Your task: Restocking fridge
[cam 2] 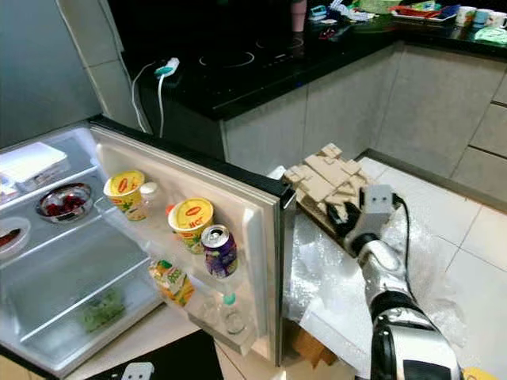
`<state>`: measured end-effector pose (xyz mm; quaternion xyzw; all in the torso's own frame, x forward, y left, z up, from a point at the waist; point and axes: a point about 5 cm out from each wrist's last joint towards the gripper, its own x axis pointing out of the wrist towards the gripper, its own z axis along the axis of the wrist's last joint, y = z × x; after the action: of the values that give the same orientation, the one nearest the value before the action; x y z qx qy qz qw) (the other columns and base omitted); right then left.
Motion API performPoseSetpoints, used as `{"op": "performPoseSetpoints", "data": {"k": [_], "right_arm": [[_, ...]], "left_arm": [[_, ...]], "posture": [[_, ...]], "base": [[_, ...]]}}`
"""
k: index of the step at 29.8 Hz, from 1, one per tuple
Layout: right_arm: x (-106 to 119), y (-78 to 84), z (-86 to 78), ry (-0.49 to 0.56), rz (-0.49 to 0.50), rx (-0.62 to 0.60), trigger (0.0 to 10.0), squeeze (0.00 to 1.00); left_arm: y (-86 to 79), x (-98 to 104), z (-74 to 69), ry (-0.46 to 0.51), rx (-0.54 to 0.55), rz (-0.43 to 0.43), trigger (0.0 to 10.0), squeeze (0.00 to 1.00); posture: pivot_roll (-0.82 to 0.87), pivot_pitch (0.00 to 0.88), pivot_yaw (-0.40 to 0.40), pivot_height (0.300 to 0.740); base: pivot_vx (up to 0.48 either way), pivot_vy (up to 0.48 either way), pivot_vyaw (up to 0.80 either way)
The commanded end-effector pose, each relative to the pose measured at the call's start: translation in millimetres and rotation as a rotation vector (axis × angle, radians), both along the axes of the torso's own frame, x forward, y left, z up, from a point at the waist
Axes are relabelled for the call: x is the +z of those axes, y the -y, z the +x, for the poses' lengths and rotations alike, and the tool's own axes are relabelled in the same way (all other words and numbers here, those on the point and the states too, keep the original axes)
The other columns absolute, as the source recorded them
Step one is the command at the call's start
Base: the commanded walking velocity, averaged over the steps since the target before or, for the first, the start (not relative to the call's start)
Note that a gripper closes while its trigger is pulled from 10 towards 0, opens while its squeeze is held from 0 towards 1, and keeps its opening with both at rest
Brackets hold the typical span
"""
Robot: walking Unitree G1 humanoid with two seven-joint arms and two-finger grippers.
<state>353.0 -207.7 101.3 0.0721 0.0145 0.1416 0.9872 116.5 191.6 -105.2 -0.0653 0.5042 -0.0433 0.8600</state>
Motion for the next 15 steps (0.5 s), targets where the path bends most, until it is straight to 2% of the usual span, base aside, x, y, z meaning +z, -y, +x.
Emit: {"op": "performPoseSetpoints", "data": {"k": [1, 2, 6, 7, 10, 13, 15], "right_arm": [[4.8, -4.7, 0.3, 0.027, 0.031, 0.082, 10.0, 0.0], [4.8, -4.7, 0.3, 0.027, 0.031, 0.082, 10.0, 0.0], [2.8, -12.4, -6.0, 0.031, 0.054, 0.247, 10.0, 0.0], [2.8, -12.4, -6.0, 0.031, 0.054, 0.247, 10.0, 0.0], [-3.0, -22.5, -13.6, 0.014, 0.055, 0.389, 10.0, 0.0], [-5.2, -27.5, -16.5, 0.008, 0.056, 0.438, 10.0, 0.0], [-7.8, -36.3, -20.8, 0.001, 0.069, 0.513, 10.0, 0.0]], "left_arm": [[-0.8, -1.0, -3.5, -0.011, -0.002, 0.003, 10.0, 0.0], [-0.8, -1.0, -3.5, -0.011, -0.002, 0.003, 10.0, 0.0], [-0.7, -1.1, -3.6, -0.013, -0.004, 0.003, 10.0, 0.0], [-0.7, -1.1, -3.6, -0.013, -0.004, 0.003, 10.0, 0.0], [-0.6, -1.4, -4.8, -0.017, -0.007, 0.005, 10.0, 0.0], [-0.5, -1.6, -5.2, -0.019, -0.008, 0.005, 10.0, 0.0], [0.9, -1.6, -4.7, -0.018, -0.011, 0.003, 10.0, 0.0]], "posture": [[-0.06, 0.007, 0.014, 0.74], [-0.06, 0.007, 0.014, 0.74], [-0.06, 0.007, 0.013, 0.74], [-0.06, 0.007, 0.013, 0.74], [-0.06, 0.007, 0.013, 0.74], [-0.06, 0.007, 0.013, 0.74], [-0.06, 0.003, 0.007, 0.74]], "base": [[0.0, 0.0, 0.0], [0.0, 0.0, 0.0], [0.0, 0.0, 0.0], [0.0, 0.0, 0.0], [0.0, 0.0, 0.0], [0.0, 0.0, 0.0], [0.0, 0.0, 0.0]]}}
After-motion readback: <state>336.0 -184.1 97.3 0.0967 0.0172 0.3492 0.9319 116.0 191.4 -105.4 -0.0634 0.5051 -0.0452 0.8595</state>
